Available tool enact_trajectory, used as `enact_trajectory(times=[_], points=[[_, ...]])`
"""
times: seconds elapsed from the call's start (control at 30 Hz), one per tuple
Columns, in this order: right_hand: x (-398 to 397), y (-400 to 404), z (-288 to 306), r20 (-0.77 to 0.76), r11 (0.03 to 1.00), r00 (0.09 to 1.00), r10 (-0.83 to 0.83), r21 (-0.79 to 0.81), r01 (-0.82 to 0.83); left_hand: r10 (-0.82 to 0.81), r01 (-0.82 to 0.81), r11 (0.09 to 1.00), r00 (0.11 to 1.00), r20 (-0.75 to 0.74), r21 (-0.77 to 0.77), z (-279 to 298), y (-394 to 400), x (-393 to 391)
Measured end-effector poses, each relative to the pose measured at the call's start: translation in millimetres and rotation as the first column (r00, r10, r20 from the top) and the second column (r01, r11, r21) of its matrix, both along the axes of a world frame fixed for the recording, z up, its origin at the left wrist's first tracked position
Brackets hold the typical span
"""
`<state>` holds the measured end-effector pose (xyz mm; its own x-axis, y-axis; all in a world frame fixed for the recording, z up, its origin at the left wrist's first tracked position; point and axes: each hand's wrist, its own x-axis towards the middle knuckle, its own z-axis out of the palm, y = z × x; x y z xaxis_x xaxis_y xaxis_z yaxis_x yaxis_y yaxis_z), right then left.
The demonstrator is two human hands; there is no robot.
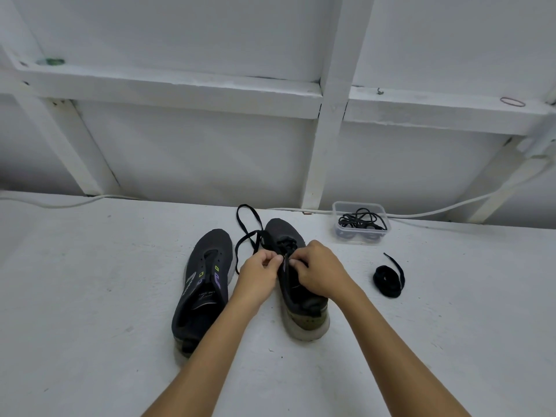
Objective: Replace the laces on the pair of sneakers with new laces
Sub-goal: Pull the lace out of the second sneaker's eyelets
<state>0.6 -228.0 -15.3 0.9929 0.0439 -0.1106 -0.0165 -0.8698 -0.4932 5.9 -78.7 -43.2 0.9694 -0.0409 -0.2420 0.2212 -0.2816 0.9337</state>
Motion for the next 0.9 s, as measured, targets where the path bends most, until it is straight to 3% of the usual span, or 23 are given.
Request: enact_trajectory(times=[0.23, 0.43, 0.5, 0.57, 0.63, 0.7, 0.8, 0.9], points=[[1, 13, -1, 0.016, 0.999, 0.999, -0.031, -0.008, 0.031, -0.015, 0.015, 0.999, 1.000, -0.009, 0.036, 2, 2, 0], [-5, 6, -6, 0.049, 0.963, 0.991, -0.127, 0.247, 0.112, 0.093, -0.094, 0.994, 0.995, 0.026, 0.063, 6, -6, 1], [-11, 0, -9, 0.025, 0.876, 0.969, -0.246, 0.433, 0.211, 0.185, -0.185, 0.982, 0.983, 0.005, -0.024, 8, -8, 1], [-15, -7, -13, -0.139, 0.640, 0.912, -0.387, 0.671, 0.374, 0.209, -0.210, 0.978, 0.978, -0.020, -0.019, 10, -6, 0], [-19, -15, -16, -0.326, 0.399, 0.856, -0.402, 0.779, 0.484, 0.145, -0.143, 0.988, 0.989, -0.036, 0.051, 11, -5, -5], [-24, -13, -20, -0.429, 0.267, 0.829, -0.359, 0.804, 0.532, 0.058, -0.052, 0.993, 0.997, -0.047, 0.102, 13, -5, -12], [-32, -5, -27, -0.430, 0.235, 0.836, -0.340, 0.822, 0.518, 0.026, -0.018, 0.988, 0.998, -0.051, 0.154, 17, -2, -13], [-37, -6, -28, -0.311, 0.376, 0.890, -0.334, 0.822, 0.428, -0.035, 0.046, 0.984, 0.997, -0.069, 0.170, 22, 5, -16]])
